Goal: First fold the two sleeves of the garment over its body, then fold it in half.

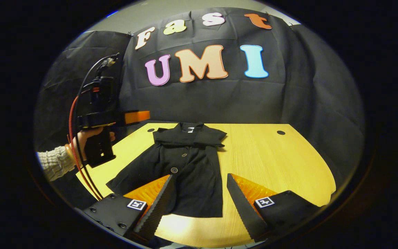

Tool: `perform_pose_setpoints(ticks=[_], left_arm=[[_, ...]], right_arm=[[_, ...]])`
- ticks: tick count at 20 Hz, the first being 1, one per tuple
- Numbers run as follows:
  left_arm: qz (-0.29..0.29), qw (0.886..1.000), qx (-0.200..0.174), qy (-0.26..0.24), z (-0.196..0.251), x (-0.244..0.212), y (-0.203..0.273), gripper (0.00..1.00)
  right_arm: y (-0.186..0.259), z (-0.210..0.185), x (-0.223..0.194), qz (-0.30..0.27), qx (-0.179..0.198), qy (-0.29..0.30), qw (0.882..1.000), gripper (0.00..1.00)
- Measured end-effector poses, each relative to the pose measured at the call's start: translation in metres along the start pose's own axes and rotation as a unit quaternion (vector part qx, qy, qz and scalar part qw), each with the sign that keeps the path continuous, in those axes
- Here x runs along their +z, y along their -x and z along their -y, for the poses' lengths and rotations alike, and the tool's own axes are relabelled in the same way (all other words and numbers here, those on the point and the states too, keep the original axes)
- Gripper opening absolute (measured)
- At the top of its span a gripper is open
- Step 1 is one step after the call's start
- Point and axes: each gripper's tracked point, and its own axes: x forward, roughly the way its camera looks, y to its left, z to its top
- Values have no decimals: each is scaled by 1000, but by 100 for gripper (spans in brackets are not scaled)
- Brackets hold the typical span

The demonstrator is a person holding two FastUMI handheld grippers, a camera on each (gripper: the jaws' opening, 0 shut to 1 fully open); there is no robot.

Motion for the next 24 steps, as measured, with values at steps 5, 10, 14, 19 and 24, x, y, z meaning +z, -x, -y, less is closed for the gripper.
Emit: perform_pose_setpoints(ticks=[5,10,14,19,24], left_arm=[[-43,998,54,10,-31,-60,57,93],[-97,992,81,24,-44,-118,102,93],[-120,989,85,29,-45,-146,125,93],[-149,985,81,39,-34,-182,142,94],[-214,972,80,45,-25,-230,163,95]], right_arm=[[-15,-1,-22,-19,18,11,1000,98],[-30,-2,-50,-47,25,21,998,98],[-39,-1,-77,-74,26,20,997,98],[-46,2,-108,-103,20,22,994,98],[-56,4,-125,-122,16,25,992,98]])
